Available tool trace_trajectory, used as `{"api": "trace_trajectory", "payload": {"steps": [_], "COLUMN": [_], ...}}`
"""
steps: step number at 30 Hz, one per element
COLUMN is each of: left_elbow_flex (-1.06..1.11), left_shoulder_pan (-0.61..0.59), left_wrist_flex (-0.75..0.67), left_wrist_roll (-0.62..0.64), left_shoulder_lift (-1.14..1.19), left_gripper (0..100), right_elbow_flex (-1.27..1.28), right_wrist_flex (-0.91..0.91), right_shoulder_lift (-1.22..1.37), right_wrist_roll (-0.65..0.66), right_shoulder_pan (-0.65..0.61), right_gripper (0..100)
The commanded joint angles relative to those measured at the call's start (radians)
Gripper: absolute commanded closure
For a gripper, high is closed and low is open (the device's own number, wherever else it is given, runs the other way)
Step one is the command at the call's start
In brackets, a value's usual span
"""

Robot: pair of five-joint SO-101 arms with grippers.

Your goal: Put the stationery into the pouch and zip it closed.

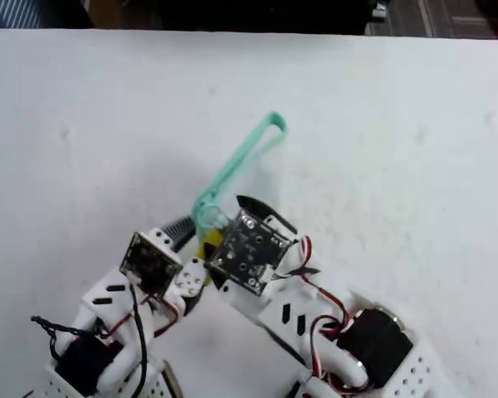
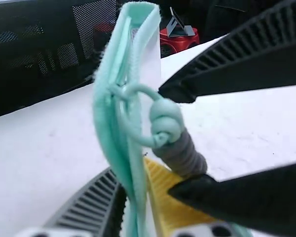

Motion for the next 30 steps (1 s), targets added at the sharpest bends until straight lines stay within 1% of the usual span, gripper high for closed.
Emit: {"api": "trace_trajectory", "payload": {"steps": [1,3,7,9,10,13,16,19,20,22,24,30], "left_elbow_flex": [-0.005,-0.005,-0.005,-0.005,-0.005,-0.005,-0.017,-0.026,-0.025,-0.025,-0.026,-0.025], "left_shoulder_pan": [-0.005,-0.005,-0.005,-0.005,-0.005,-0.005,-0.005,-0.010,-0.013,-0.015,-0.015,-0.005], "left_wrist_flex": [-0.023,-0.023,-0.023,-0.023,-0.023,-0.026,-0.032,-0.026,-0.026,-0.026,-0.028,-0.035], "left_wrist_roll": [0.005,0.005,0.005,0.005,0.005,0.005,0.009,0.015,0.035,0.114,0.169,0.164], "left_shoulder_lift": [-0.010,-0.010,-0.010,-0.010,-0.010,-0.010,-0.010,-0.010,-0.010,-0.010,-0.010,-0.010], "left_gripper": [98,98,98,98,98,97,96,86,83,78,78,78], "right_elbow_flex": [-0.006,-0.006,-0.003,-0.003,-0.003,-0.012,-0.077,-0.157,-0.169,-0.178,-0.186,-0.364], "right_wrist_flex": [-0.042,-0.048,-0.061,-0.073,-0.071,-0.070,-0.071,-0.070,-0.070,-0.067,-0.048,0.062], "right_shoulder_lift": [0.031,0.035,0.038,0.042,0.042,0.030,0.007,0.008,0.019,0.053,0.093,0.160], "right_wrist_roll": [0.012,0.012,0.012,0.026,0.055,0.130,0.135,0.137,0.137,0.138,0.138,0.140], "right_shoulder_pan": [-0.004,-0.004,-0.004,-0.002,-0.002,-0.002,0.036,0.068,0.071,0.071,0.068,0.071], "right_gripper": [75.5,79.5,93.3,97.1,98.1,98.2,98.2,98.2,98.2,98.2,98.2,98.2]}}
